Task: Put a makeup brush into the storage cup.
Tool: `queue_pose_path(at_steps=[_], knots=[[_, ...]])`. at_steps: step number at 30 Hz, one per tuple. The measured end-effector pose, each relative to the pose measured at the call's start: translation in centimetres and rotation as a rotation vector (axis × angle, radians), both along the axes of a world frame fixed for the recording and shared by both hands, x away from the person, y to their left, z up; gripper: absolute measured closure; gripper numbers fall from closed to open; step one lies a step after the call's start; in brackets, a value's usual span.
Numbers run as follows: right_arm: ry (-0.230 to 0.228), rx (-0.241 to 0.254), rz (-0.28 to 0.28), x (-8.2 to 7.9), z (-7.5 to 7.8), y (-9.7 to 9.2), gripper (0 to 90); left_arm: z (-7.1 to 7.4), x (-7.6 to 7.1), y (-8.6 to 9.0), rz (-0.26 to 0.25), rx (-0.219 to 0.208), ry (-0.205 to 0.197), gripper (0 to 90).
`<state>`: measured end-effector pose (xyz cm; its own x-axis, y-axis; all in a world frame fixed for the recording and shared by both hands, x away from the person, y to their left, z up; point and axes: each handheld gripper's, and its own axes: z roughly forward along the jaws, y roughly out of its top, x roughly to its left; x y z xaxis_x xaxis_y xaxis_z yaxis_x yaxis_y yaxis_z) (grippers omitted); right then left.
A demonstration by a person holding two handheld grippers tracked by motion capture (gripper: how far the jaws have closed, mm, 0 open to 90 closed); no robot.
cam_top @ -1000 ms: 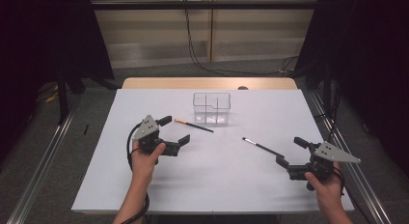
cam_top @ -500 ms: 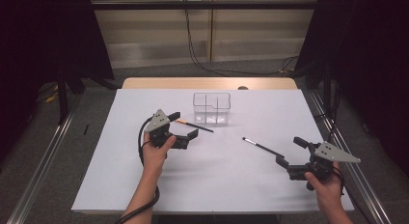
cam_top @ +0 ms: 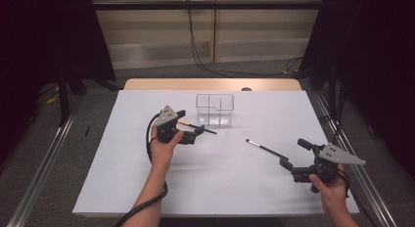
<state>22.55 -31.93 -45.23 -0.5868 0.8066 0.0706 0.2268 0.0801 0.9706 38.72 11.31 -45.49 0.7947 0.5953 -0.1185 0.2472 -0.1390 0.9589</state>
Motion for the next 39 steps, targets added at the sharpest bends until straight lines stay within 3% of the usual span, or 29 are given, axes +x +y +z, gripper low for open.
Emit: queue_pose_path(at_steps=[9, 12, 21, 27, 33, 36, 38, 39], knots=[[-0.003, 0.001, -0.001, 0.0, 0.1, 0.0, 1.1, -0.2, 0.9, -1.1, 0.020, 0.048, 0.011, 0.0], [0.001, 0.001, 0.002, 0.0, 0.0, 0.0, 1.1, -0.3, 1.3, -1.2, 0.030, 0.080, 0.041, 0.0], [-0.001, -0.005, 0.009, 0.0, 0.0, 0.1, 1.1, -0.6, 2.2, -1.6, 0.054, 0.155, 0.075, 0.0], [-0.001, -0.006, 0.010, 0.0, 0.0, 0.1, 1.1, -0.8, 2.7, -2.1, 0.068, 0.170, 0.100, 0.0], [0.001, -0.003, 0.010, 0.0, 0.0, 0.1, 1.2, -0.6, 3.2, -2.8, 0.072, 0.230, 0.128, 0.0], [0.002, -0.003, 0.011, 0.0, -0.1, 0.0, 1.2, -0.5, 3.5, -2.9, 0.079, 0.270, 0.164, 0.0], [0.003, -0.001, 0.009, 0.0, -0.1, 0.1, 1.2, -0.5, 3.6, -3.0, 0.083, 0.276, 0.178, 0.0], [0.002, -0.005, 0.010, 0.0, 0.0, 0.1, 1.3, -0.4, 3.8, -3.1, 0.080, 0.301, 0.194, 0.0]])
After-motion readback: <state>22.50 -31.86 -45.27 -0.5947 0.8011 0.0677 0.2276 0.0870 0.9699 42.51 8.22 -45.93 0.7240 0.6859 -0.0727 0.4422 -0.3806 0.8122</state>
